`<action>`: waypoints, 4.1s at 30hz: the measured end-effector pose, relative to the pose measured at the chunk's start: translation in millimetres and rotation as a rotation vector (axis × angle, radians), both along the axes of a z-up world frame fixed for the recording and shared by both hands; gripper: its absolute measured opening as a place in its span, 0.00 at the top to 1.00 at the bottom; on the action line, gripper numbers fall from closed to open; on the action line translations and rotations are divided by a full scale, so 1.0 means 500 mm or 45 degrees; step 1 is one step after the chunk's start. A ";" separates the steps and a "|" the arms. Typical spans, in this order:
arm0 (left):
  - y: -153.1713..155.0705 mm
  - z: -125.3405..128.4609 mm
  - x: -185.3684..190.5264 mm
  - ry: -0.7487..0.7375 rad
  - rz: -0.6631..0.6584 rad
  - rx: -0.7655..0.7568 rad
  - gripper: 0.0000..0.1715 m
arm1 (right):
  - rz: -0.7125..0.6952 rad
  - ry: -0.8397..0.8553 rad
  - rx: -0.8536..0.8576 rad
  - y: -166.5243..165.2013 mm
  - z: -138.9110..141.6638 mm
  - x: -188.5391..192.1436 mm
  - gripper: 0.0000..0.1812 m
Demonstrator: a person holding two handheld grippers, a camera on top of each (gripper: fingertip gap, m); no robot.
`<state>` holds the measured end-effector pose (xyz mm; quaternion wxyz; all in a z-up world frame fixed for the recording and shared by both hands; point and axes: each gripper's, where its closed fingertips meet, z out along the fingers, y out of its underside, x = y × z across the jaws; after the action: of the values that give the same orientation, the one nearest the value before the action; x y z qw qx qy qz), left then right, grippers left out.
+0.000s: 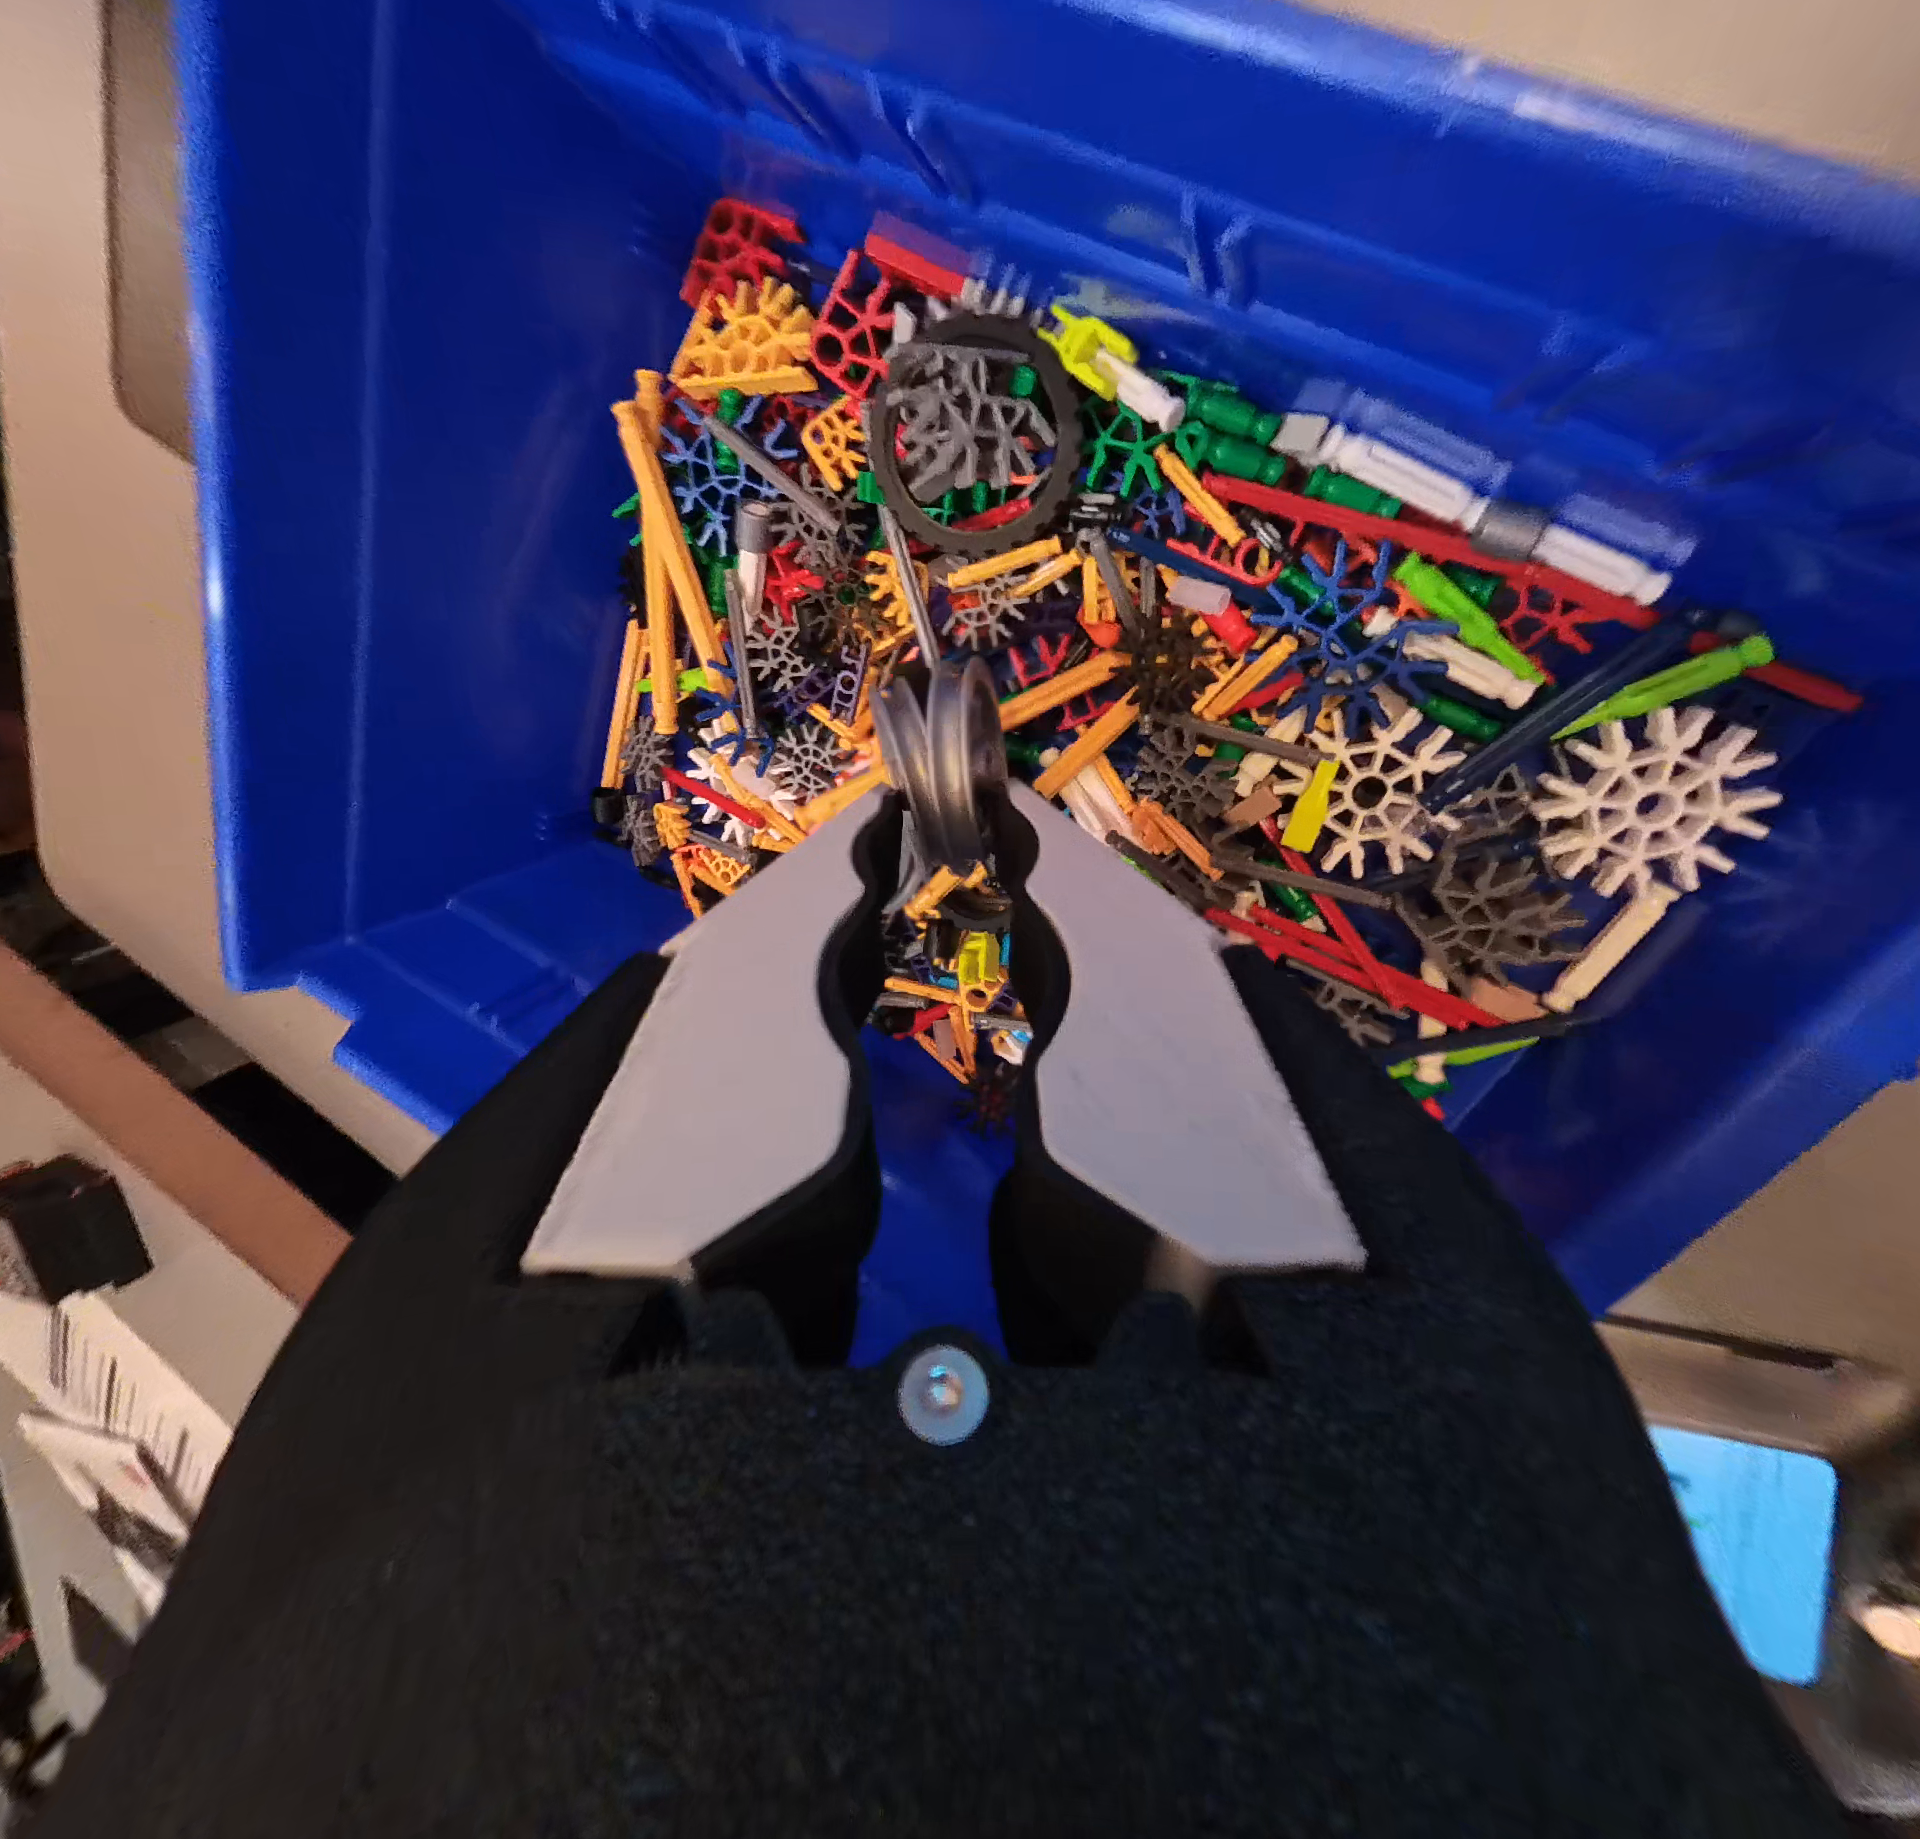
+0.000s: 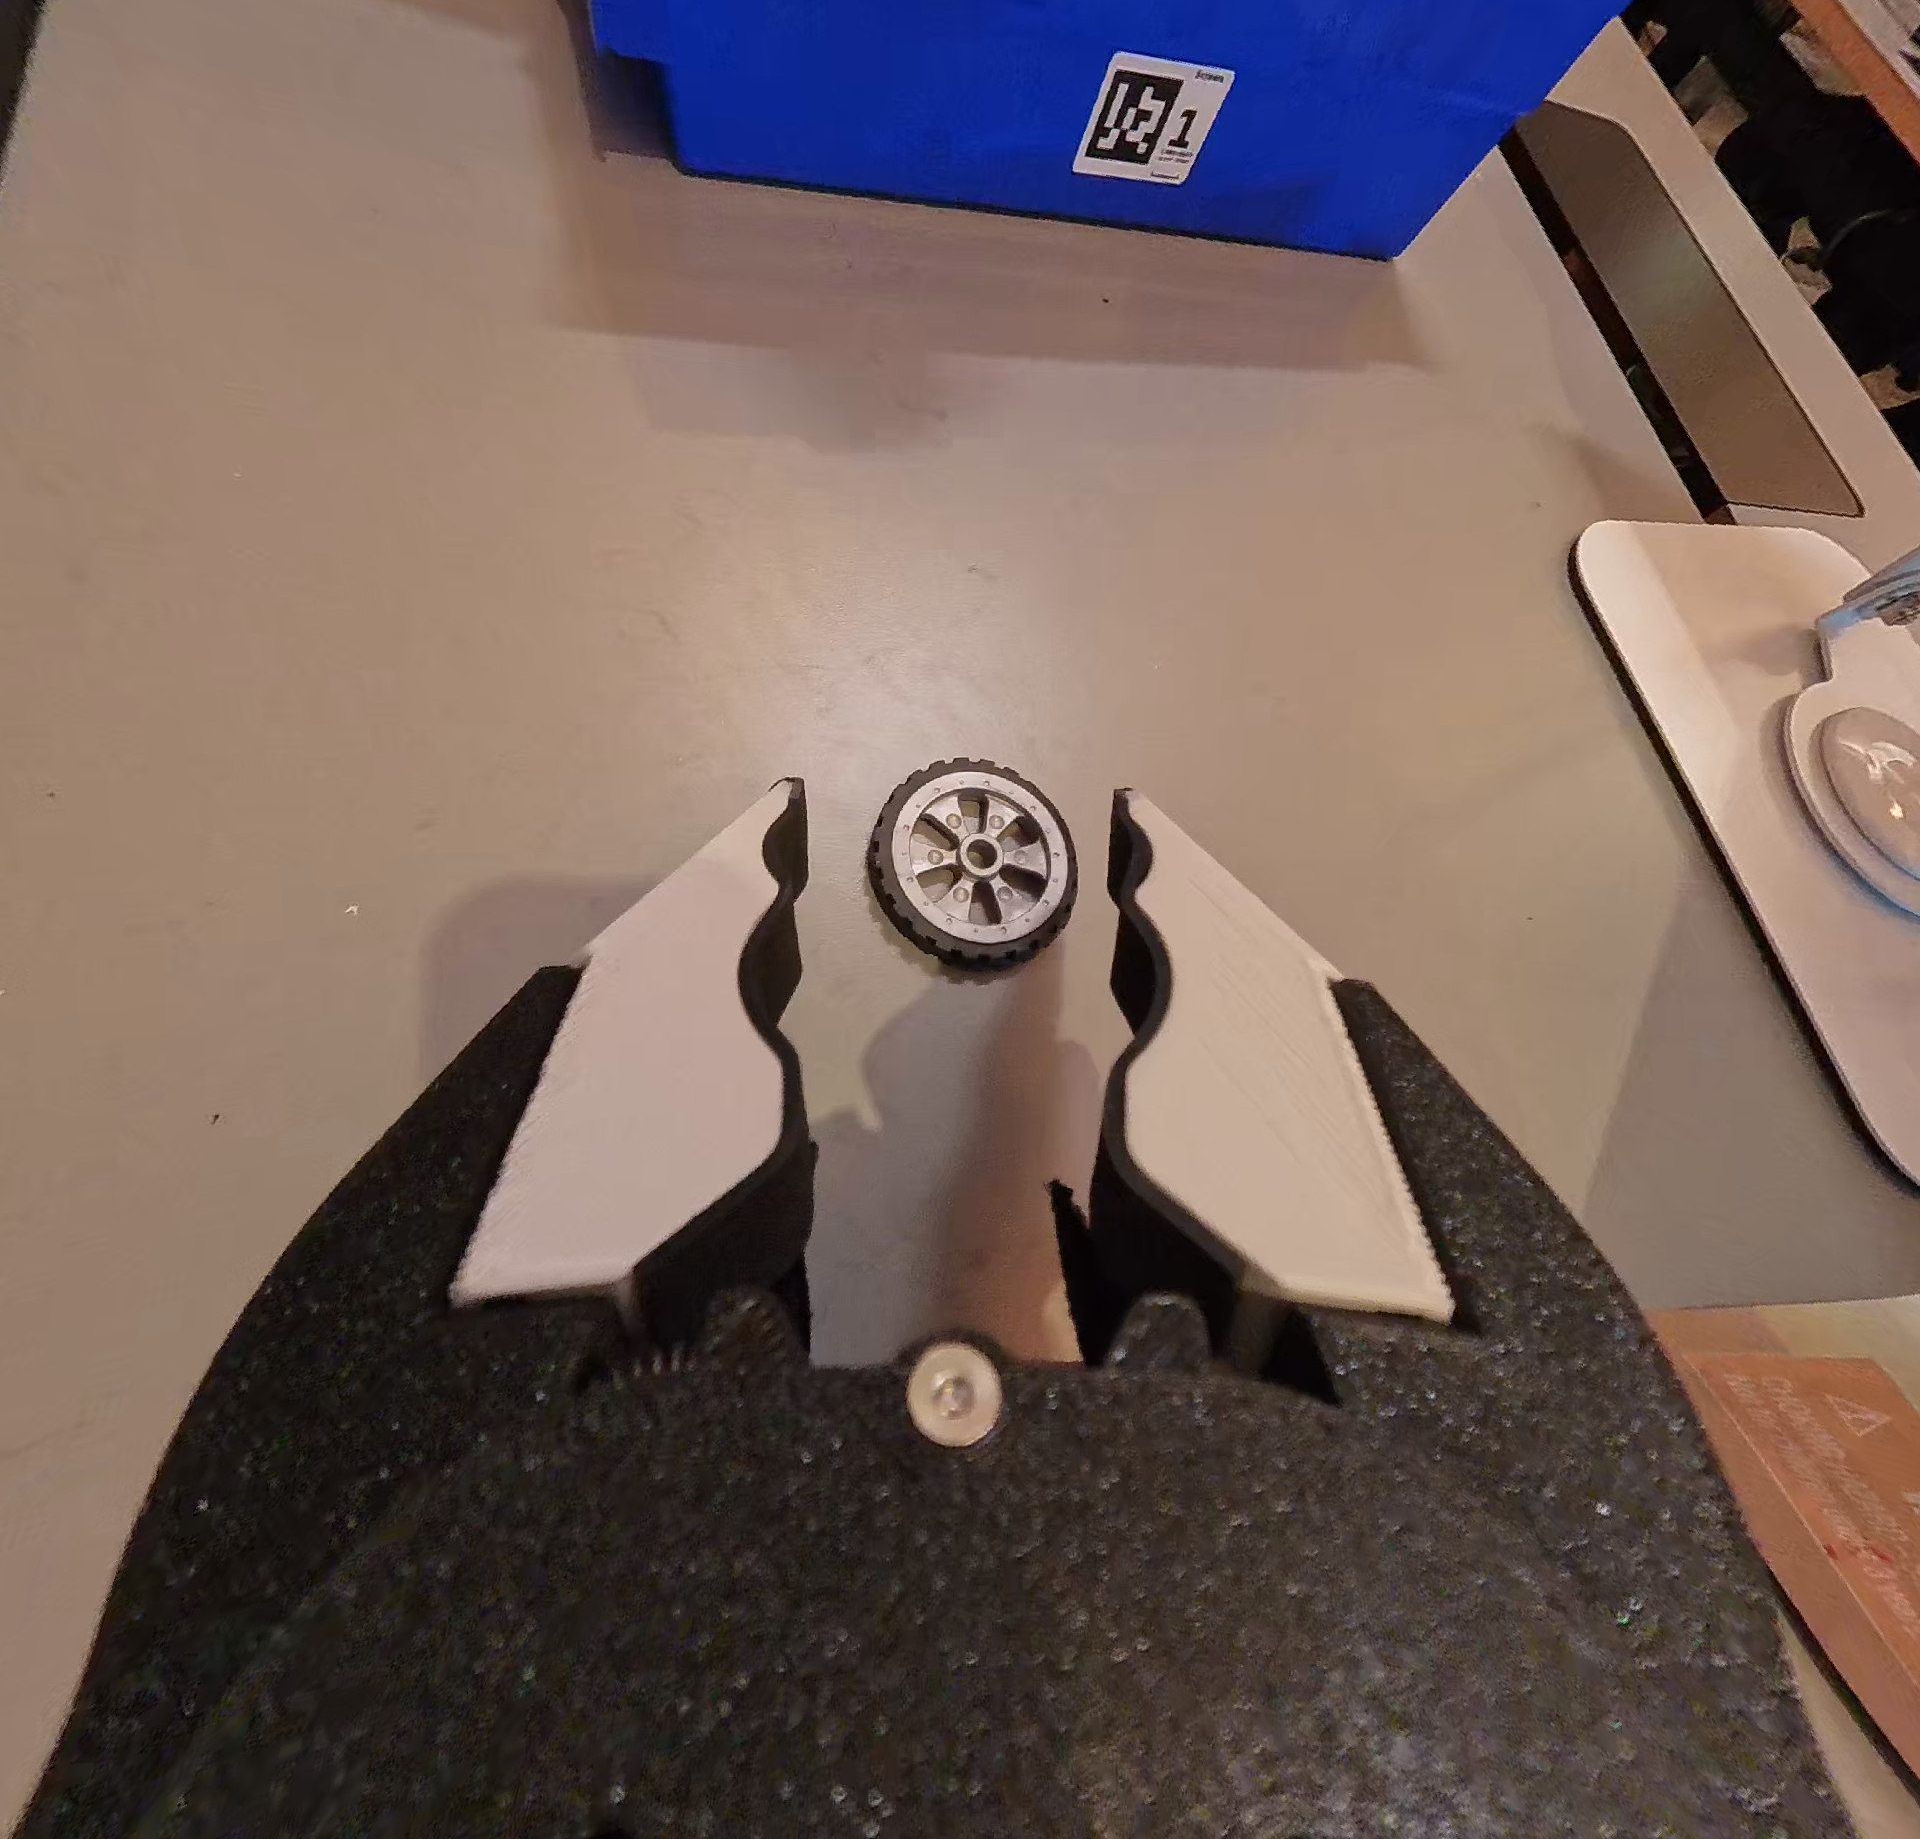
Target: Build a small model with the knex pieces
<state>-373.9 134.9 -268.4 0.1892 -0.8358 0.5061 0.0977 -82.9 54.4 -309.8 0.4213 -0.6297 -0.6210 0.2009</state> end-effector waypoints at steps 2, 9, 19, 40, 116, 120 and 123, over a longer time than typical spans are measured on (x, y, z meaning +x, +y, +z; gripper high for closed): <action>0.001 0.021 0.010 0.025 0.020 0.075 0.91 | 0.000 -0.001 0.003 0.000 0.000 0.000 0.68; -0.013 0.106 0.060 -0.073 0.224 0.336 0.92 | -0.001 -0.012 0.018 0.000 -0.003 0.000 0.68; -0.035 0.071 0.056 -0.333 0.432 0.369 0.91 | -0.036 -0.073 0.064 0.006 -0.016 -0.001 0.68; -0.108 0.132 0.075 -0.858 0.302 0.333 0.92 | 0.072 0.171 0.053 -0.047 0.156 -0.185 0.68; -0.300 0.130 0.049 -0.640 0.233 0.565 0.61 | 0.530 0.043 -0.131 -0.200 0.062 -0.228 0.72; -0.373 0.073 0.010 -0.567 0.288 0.558 0.46 | 0.552 0.040 -0.136 -0.210 0.053 -0.229 0.72; -0.402 0.048 0.015 -0.584 0.281 0.579 0.40 | 0.562 0.043 -0.146 -0.214 0.051 -0.233 0.72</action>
<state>-366.4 -66.1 -244.5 0.4678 -0.8222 0.3222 0.0376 -199.5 -52.6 -284.3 0.3410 -0.4979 -0.7241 0.3338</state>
